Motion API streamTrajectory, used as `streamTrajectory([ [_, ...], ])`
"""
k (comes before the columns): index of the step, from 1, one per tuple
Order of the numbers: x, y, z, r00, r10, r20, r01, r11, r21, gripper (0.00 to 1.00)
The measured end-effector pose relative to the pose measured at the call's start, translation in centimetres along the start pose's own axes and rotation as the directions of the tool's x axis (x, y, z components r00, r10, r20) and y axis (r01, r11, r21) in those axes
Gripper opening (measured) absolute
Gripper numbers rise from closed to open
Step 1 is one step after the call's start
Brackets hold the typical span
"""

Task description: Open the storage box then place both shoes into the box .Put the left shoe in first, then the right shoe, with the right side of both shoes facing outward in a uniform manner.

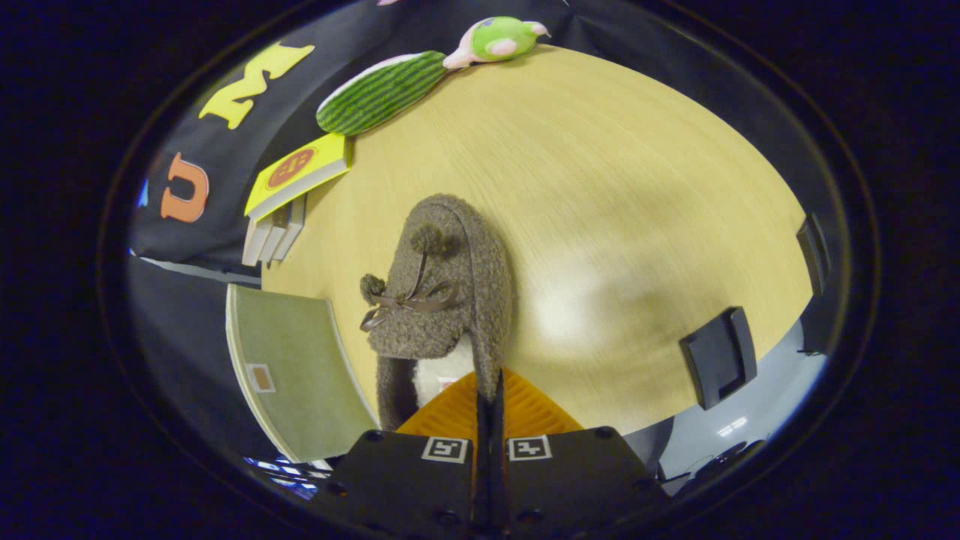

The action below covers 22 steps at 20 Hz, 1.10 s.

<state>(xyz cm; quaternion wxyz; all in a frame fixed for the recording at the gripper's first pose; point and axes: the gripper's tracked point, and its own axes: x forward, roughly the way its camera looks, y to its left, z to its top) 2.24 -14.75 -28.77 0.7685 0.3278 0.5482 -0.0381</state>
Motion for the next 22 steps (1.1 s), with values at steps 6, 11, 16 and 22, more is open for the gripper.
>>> streamTrajectory([
  [6, -3.7, 3.7, -0.6, 0.997, 0.008, 0.082, -0.007, 1.000, -0.014, 0.06],
  [11, -8.1, 9.3, -1.6, 0.985, 0.027, 0.169, -0.009, 0.994, -0.109, 0.06],
  [16, -10.7, 16.7, -4.4, 0.975, 0.106, 0.193, -0.066, 0.977, -0.202, 0.06],
  [22, -9.9, 25.1, -8.6, 0.975, 0.149, 0.167, -0.093, 0.949, -0.301, 0.06],
])
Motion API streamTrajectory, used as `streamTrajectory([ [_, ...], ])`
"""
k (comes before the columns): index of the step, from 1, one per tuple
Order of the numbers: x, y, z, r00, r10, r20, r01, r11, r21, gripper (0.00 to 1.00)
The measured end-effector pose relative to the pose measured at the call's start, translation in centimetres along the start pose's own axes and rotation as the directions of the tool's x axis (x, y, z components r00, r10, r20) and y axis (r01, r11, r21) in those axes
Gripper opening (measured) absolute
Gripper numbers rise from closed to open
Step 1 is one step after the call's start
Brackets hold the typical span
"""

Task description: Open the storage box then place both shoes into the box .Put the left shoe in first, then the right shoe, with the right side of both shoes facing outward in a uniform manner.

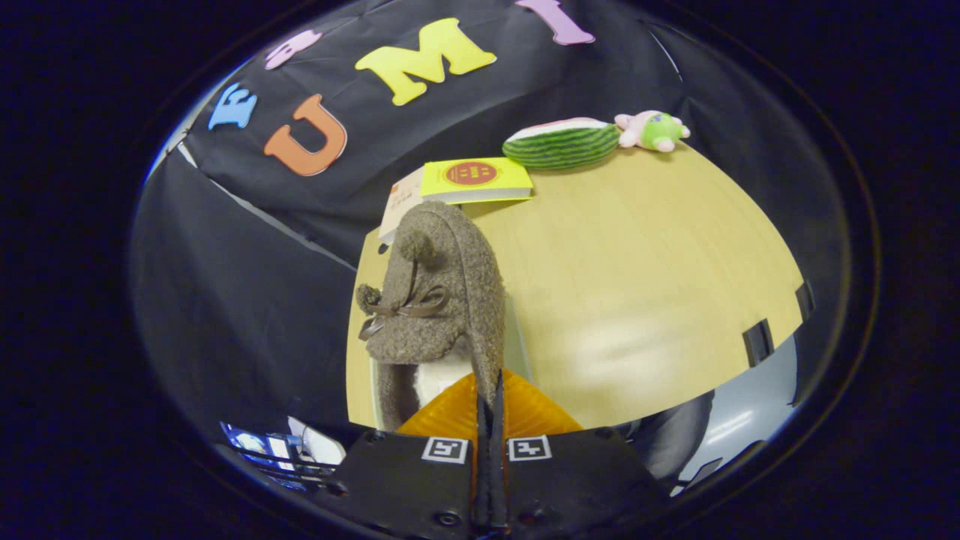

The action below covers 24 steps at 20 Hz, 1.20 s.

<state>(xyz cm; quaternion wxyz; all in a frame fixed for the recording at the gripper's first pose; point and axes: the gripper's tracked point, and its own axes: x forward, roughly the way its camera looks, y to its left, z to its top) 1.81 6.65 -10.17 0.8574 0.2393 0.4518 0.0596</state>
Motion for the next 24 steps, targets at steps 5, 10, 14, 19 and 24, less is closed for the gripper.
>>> streamTrajectory([
  [5, 3.3, 2.6, -1.4, 0.999, -0.002, -0.052, 0.003, 1.000, 0.015, 0.06],
  [10, 5.6, 2.1, -1.8, 0.996, -0.030, -0.087, 0.035, 0.998, 0.059, 0.06],
  [14, 6.5, 3.5, -1.4, 0.997, 0.029, -0.070, -0.024, 0.997, 0.074, 0.09],
  [19, 5.3, 5.3, 0.0, 0.997, 0.074, 0.015, -0.074, 0.997, -0.025, 0.48],
  [24, 2.3, 6.2, 1.8, 0.976, 0.095, 0.196, -0.050, 0.973, -0.224, 0.64],
])
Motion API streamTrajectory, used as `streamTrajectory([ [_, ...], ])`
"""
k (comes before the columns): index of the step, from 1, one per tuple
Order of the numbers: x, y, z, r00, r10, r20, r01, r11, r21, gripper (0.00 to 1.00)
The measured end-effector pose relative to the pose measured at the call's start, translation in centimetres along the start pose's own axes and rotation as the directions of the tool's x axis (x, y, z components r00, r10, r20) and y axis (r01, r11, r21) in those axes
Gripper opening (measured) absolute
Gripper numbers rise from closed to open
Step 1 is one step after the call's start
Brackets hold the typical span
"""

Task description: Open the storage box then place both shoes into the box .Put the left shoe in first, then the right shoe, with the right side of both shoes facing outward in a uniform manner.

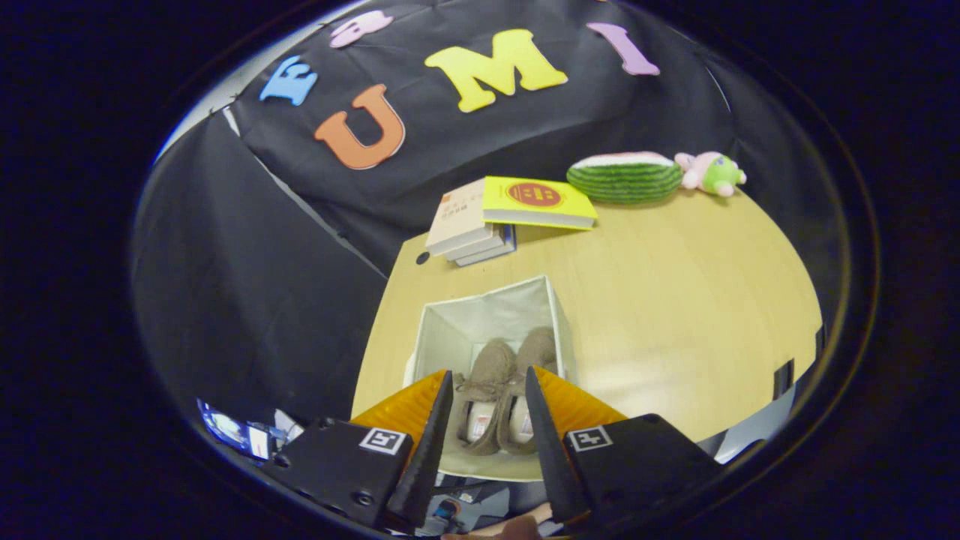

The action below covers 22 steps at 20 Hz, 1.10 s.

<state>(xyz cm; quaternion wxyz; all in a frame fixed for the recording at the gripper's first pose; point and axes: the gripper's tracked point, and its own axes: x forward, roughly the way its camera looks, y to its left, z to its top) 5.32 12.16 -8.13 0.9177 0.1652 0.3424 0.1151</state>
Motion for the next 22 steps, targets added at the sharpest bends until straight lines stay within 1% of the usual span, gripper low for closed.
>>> streamTrajectory([
  [2, -1.3, -0.4, 2.0, 0.991, -0.017, 0.134, 0.029, 0.996, -0.089, 0.65],
  [3, -2.1, -0.7, 3.0, 0.978, -0.023, 0.206, 0.048, 0.992, -0.119, 0.68],
  [4, -3.2, -1.2, 4.2, 0.957, -0.040, 0.288, 0.088, 0.984, -0.154, 0.77],
  [6, -5.6, -2.5, 6.1, 0.891, -0.076, 0.447, 0.195, 0.954, -0.226, 0.95],
  [7, -6.7, -2.2, 6.4, 0.863, -0.063, 0.501, 0.214, 0.944, -0.251, 0.99],
  [8, -8.0, -2.1, 6.8, 0.832, -0.056, 0.552, 0.237, 0.935, -0.262, 0.99],
  [9, -8.8, -2.3, 6.4, 0.813, -0.054, 0.580, 0.253, 0.930, -0.268, 1.00],
  [11, -10.3, -2.8, 5.7, 0.788, -0.058, 0.613, 0.281, 0.919, -0.275, 1.00],
  [14, -12.5, -2.1, 4.7, 0.740, -0.019, 0.672, 0.267, 0.926, -0.267, 1.00],
  [16, -13.6, -1.9, 4.0, 0.725, 0.000, 0.689, 0.268, 0.922, -0.281, 1.00],
  [18, -15.3, -1.6, 4.2, 0.677, 0.015, 0.736, 0.280, 0.919, -0.276, 1.00],
  [20, -16.8, -1.6, 4.0, 0.636, 0.030, 0.771, 0.292, 0.916, -0.276, 1.00],
  [22, -18.5, -2.4, 5.0, 0.591, 0.023, 0.806, 0.327, 0.907, -0.266, 1.00],
])
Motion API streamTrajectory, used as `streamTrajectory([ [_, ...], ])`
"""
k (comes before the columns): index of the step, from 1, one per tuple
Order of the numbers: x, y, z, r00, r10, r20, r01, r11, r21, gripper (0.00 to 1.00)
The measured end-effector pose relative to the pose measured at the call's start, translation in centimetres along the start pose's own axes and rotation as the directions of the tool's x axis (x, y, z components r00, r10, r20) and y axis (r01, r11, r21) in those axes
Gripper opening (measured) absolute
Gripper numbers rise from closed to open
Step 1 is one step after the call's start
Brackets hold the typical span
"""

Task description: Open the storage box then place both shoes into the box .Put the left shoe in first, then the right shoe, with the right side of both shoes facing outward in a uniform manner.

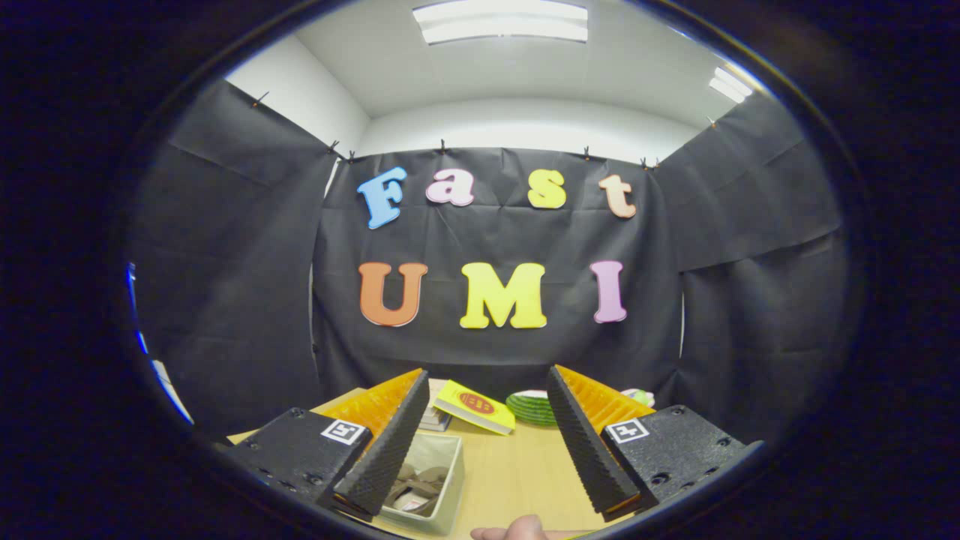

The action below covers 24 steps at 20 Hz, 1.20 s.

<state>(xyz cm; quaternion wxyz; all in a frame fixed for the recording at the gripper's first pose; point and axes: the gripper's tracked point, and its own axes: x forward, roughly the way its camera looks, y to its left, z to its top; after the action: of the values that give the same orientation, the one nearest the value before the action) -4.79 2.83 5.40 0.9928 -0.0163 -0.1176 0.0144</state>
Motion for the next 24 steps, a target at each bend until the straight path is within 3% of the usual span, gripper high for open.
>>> streamTrajectory([
  [5, -1.3, -2.7, 1.8, 0.996, -0.062, 0.066, 0.055, 0.993, 0.101, 1.00],
  [10, -2.5, -1.1, 2.1, 0.998, 0.022, 0.050, -0.026, 0.996, 0.081, 1.00],
  [20, -1.4, -3.0, 0.9, 1.000, -0.003, -0.019, 0.005, 0.997, 0.083, 1.00],
  [24, -1.3, -1.7, 0.2, 0.999, 0.035, -0.032, -0.033, 0.997, 0.070, 1.00],
])
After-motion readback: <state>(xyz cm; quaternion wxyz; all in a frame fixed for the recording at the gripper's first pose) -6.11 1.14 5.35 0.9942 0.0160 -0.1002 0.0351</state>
